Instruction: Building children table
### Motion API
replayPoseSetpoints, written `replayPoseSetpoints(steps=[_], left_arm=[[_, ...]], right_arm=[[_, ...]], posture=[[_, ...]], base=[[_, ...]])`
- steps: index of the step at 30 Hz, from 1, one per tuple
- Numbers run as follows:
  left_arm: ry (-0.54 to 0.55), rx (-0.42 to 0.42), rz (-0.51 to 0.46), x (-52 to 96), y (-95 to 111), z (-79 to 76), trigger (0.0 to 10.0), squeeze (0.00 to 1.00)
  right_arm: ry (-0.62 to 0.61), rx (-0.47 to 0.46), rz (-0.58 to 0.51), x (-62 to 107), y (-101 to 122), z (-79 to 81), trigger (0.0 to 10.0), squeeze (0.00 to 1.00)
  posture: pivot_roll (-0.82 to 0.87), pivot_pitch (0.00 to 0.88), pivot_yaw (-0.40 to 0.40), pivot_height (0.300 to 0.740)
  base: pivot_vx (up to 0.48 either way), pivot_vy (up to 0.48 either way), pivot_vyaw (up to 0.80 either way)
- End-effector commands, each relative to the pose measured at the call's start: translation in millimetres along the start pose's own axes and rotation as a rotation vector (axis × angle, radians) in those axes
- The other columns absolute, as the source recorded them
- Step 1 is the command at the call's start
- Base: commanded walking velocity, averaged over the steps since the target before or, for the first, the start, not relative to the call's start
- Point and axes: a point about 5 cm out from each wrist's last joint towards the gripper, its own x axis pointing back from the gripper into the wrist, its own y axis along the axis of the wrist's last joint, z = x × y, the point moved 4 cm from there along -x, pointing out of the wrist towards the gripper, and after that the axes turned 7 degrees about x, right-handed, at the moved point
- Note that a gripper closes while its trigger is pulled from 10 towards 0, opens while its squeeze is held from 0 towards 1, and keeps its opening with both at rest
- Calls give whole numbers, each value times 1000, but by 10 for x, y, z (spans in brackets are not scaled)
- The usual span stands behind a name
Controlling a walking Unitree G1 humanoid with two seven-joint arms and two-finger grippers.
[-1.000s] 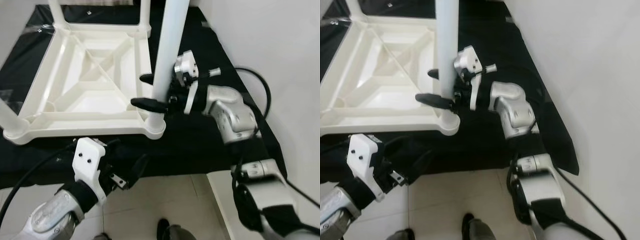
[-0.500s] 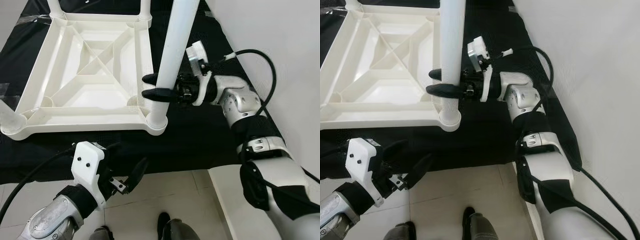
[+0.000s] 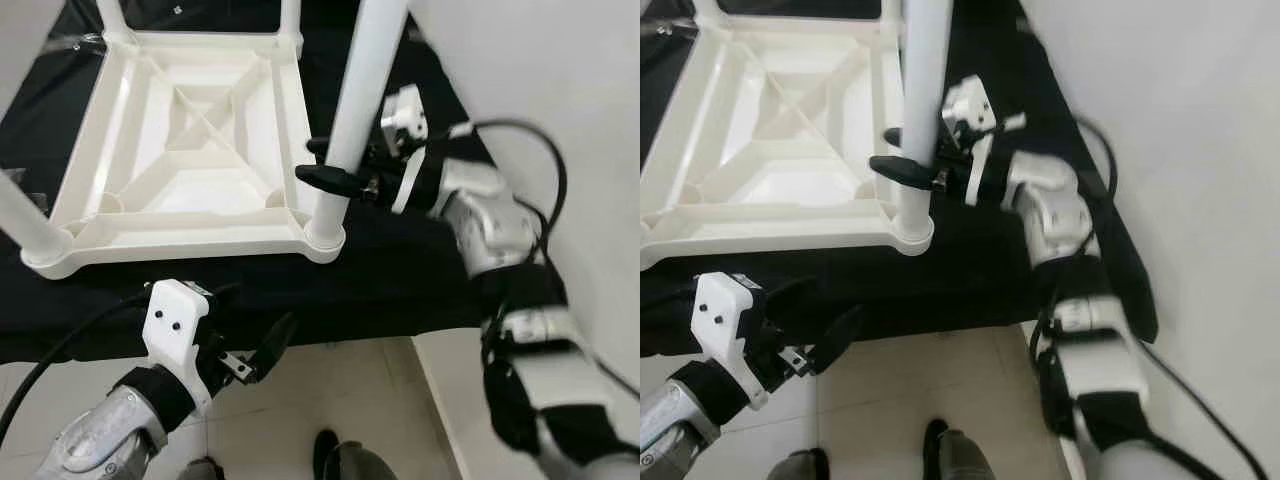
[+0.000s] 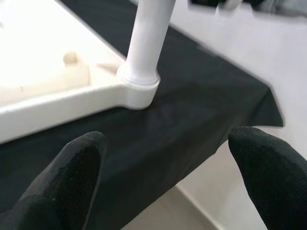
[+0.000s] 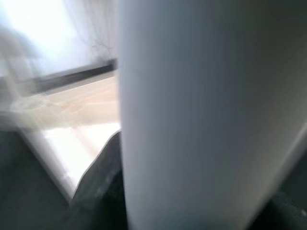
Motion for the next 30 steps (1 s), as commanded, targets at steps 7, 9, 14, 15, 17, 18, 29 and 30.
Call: replayPoseSetpoints(steps=[7, 9, 14, 15, 17, 18, 29, 30], left_arm=[[-36, 17, -3, -60, -23, -19, 10000, 0], [-46, 16, -3, -76, -21, -35, 10000, 0], [-31, 4, -9, -66, 4, 18, 10000, 0], [-26, -1, -10, -59, 12, 32, 10000, 0], [-22, -4, -10, -50, 18, 37, 10000, 0], [-23, -3, -9, -48, 17, 35, 10000, 0], [-24, 9, -9, -45, 2, -23, 10000, 0], [-24, 9, -9, -45, 2, -23, 10000, 0]], right_arm=[[-250, -74, 299, 182, -632, 335, 0, 0], [-245, -77, 277, 82, -579, 340, 0, 0], [-263, -85, 243, -64, -422, 309, 4275, 0], [-268, -84, 238, -74, -386, 290, 10000, 0], [-181, -154, 152, -92, -230, 347, 10000, 1000], [-153, -181, 114, -83, -154, 360, 10000, 1000], [421, -190, -171, 46, 333, 237, 10000, 0], [421, -190, -171, 46, 333, 237, 10000, 0]], posture=[[149, 222, -101, 740], [145, 215, -99, 740], [150, 218, -102, 740], [151, 219, -101, 740], [153, 229, -105, 740], [153, 231, -105, 740], [172, 268, -120, 740], [172, 268, -120, 740]], base=[[0, 0, 0], [0, 0, 0], [0, 0, 0], [0, 0, 0], [0, 0, 0], [0, 0, 0], [0, 0, 0], [0, 0, 0]])
